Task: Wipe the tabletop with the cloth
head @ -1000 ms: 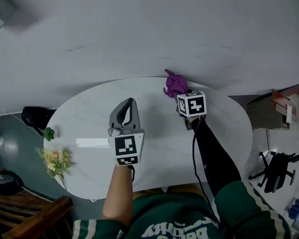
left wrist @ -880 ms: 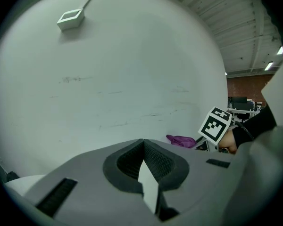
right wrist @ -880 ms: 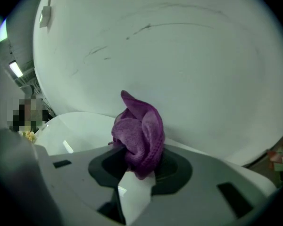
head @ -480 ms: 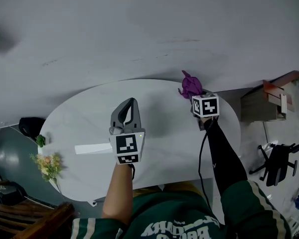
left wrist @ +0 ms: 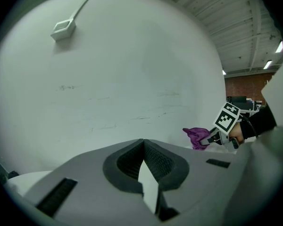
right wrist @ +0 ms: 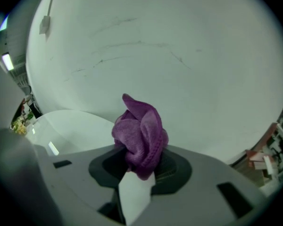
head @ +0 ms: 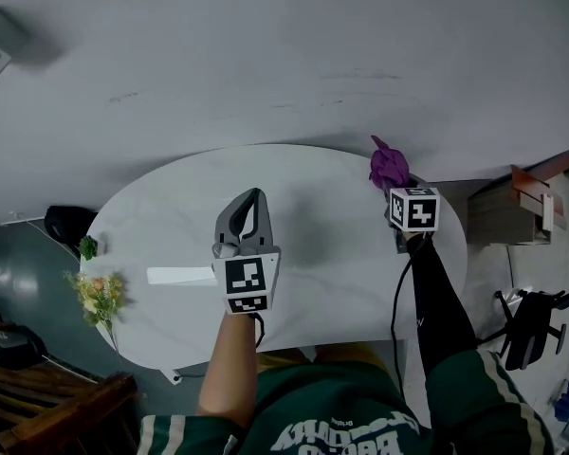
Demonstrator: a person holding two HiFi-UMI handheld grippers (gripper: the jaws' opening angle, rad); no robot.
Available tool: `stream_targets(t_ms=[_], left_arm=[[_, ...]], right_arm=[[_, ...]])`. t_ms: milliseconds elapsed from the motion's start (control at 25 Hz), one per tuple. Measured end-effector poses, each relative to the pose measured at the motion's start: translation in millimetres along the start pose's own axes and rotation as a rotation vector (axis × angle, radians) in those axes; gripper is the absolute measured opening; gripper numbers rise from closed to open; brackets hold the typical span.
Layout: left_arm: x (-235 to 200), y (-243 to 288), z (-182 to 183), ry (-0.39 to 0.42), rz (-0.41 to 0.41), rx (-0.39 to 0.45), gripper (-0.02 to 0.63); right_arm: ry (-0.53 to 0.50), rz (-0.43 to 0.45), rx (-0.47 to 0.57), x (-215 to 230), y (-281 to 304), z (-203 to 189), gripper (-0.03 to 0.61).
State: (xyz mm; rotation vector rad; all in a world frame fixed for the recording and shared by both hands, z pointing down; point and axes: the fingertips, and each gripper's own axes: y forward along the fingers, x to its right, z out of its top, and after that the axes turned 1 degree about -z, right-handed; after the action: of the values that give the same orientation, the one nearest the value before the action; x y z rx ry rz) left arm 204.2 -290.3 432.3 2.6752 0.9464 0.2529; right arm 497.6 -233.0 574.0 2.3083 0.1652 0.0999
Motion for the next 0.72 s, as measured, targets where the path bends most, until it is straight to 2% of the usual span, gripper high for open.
stream_targets(t_ms=[160,280,480,720], left_arm=[[-44,-28,-8,-0.011,0.048,-0.001,0.002],[-84,-54,-18,-0.021,0.097,-0.001,0.002],[-165,-107,-31,-0.029,0.182,-0.002,0.002],[-278,-182,-58,-0.050,0.303,-0.017,0.002]], right_arm=[[-0.013,0.062,0.057,-66,-7,20,0.127],[-0.035,0.139,0.088,-134,-5,38,0.127],[-0.106,0.281,0.117,-277,1,65,0.129],[-0.194,0.443,0.102,-462,12,72,0.129]])
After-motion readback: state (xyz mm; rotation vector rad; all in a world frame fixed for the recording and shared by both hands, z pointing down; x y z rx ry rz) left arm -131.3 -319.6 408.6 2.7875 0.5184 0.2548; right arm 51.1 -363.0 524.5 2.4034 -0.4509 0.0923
